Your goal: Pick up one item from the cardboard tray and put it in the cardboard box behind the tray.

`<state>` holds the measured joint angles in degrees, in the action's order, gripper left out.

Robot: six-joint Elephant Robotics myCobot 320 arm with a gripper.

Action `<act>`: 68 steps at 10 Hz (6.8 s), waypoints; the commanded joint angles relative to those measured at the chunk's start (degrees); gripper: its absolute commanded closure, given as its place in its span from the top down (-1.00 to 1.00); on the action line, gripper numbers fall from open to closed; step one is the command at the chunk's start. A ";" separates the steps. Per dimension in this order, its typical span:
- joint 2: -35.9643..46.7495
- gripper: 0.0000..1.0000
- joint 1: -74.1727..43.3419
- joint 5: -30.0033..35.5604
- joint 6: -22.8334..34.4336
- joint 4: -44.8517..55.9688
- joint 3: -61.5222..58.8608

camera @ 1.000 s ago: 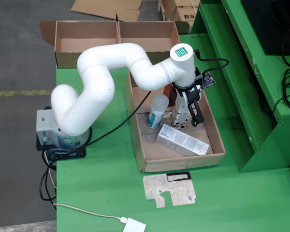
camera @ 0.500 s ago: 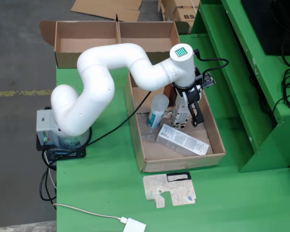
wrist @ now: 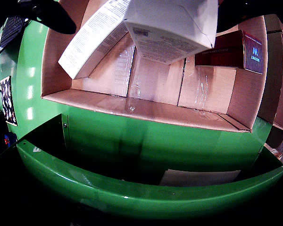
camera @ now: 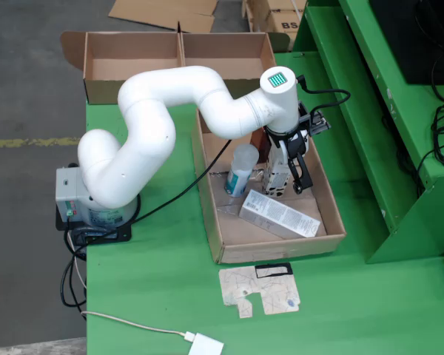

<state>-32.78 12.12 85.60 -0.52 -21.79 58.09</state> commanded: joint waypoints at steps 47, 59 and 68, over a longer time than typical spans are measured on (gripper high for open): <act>8.86 -1.00 40.44 -34.74 -13.53 23.31 -58.09; -8.20 -1.00 70.70 -31.14 -7.74 -7.46 -58.09; -15.69 -1.00 73.67 -31.03 -10.17 -7.53 -58.09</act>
<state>-49.65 85.95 55.10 -10.45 -28.65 1.49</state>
